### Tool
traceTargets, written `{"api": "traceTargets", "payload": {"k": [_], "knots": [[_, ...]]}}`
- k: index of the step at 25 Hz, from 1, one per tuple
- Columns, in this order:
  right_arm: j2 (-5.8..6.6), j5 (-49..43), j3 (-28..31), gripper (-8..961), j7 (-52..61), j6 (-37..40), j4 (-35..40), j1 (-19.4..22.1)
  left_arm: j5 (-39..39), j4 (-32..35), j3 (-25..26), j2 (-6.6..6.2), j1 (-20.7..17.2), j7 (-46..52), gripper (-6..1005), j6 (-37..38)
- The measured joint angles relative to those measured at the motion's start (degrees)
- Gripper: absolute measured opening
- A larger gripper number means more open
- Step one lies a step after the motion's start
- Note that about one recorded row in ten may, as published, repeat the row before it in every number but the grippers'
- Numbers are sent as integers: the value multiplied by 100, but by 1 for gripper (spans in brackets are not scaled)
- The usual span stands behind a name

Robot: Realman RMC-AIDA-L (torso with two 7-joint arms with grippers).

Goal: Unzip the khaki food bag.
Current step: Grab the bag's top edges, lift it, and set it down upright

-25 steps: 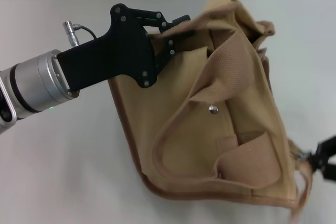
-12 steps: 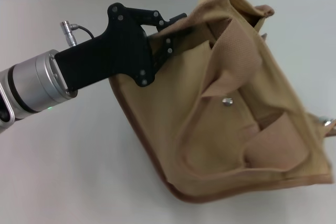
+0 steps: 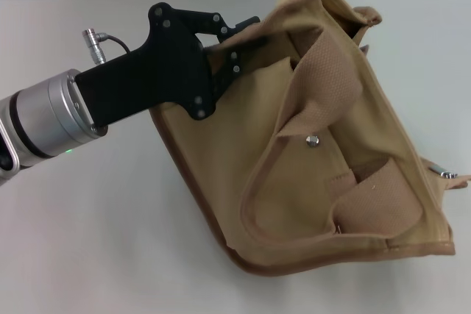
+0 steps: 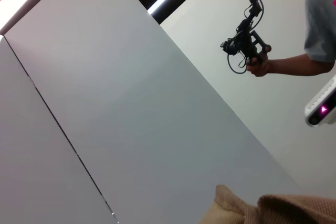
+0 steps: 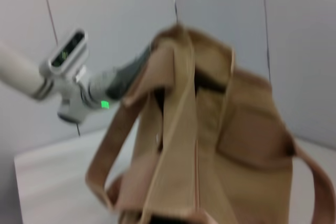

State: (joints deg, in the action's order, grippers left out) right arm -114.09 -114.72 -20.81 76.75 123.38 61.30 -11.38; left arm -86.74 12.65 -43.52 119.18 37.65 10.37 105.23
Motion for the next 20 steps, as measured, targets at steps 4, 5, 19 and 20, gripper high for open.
{"api": "traceTargets", "payload": {"k": [4, 5, 19, 20], "knots": [[-3, -187, 247, 829, -149, -242, -14, 5, 37, 0, -13, 0, 6, 0, 56, 0], [8, -189, 583, 852, -148, -366, -48, -1, 41, 0, -13, 1, 12, 0, 56, -1], [72, -543, 971, 826, -711, -396, -356, -8, 90, 1, 0, 0, 29, 10, 56, 27], [-115, -606, 769, 824, -1037, -447, -384, -27, 111, 0, -3, 1, 26, 10, 56, 30]]}}
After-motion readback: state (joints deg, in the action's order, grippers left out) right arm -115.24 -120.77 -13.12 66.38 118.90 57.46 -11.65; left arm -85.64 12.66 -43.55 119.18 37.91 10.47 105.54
